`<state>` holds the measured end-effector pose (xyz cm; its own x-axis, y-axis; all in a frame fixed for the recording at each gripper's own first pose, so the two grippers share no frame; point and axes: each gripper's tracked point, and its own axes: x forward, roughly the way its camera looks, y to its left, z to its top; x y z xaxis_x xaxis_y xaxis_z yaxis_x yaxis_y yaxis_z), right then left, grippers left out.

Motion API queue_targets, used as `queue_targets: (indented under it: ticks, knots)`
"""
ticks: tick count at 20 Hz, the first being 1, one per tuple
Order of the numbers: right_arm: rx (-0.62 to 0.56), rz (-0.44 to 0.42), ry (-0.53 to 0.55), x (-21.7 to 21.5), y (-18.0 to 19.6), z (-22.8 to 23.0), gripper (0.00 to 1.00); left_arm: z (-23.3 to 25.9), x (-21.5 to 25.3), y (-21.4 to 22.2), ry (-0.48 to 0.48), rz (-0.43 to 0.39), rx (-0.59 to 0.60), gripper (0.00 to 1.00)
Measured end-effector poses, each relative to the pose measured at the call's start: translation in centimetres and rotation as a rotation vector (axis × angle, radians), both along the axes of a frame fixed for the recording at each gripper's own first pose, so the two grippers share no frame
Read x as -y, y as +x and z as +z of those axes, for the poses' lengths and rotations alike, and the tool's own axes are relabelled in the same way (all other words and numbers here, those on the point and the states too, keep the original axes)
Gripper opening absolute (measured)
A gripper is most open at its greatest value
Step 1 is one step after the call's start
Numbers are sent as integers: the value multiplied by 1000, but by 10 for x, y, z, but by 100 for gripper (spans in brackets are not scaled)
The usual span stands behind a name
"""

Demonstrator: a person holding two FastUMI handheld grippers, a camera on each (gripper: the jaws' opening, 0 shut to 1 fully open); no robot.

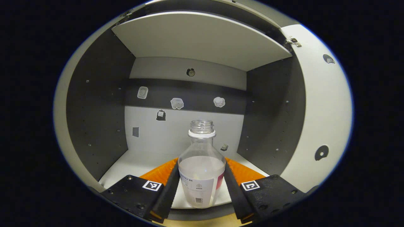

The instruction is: Grasp the bottle in the cabinet with the left hand and place it on the coaster, then close the right door with the right hand and the left door with the left hand.

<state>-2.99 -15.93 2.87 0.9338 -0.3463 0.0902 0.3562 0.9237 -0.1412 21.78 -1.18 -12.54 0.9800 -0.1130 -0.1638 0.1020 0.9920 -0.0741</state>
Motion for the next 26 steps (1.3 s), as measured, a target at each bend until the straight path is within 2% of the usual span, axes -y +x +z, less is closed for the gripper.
queue_targets:
  ticks: [7, 15, 20, 26]
  knots:
    - [12, 67, -13, 9, -11, 8, 97, -20, 4, -98, 1, -76, -17, 76]
    - [42, 135, -30, 9, -8, 22, 97, -116, 45, -191, -64, -222, -140, 77]
    - [64, 143, -49, 15, -13, 30, 97, -199, 54, -242, -106, -221, -318, 77]
    - [67, 127, -62, 23, -18, 33, 96, -261, 57, -282, -129, -216, -458, 77]
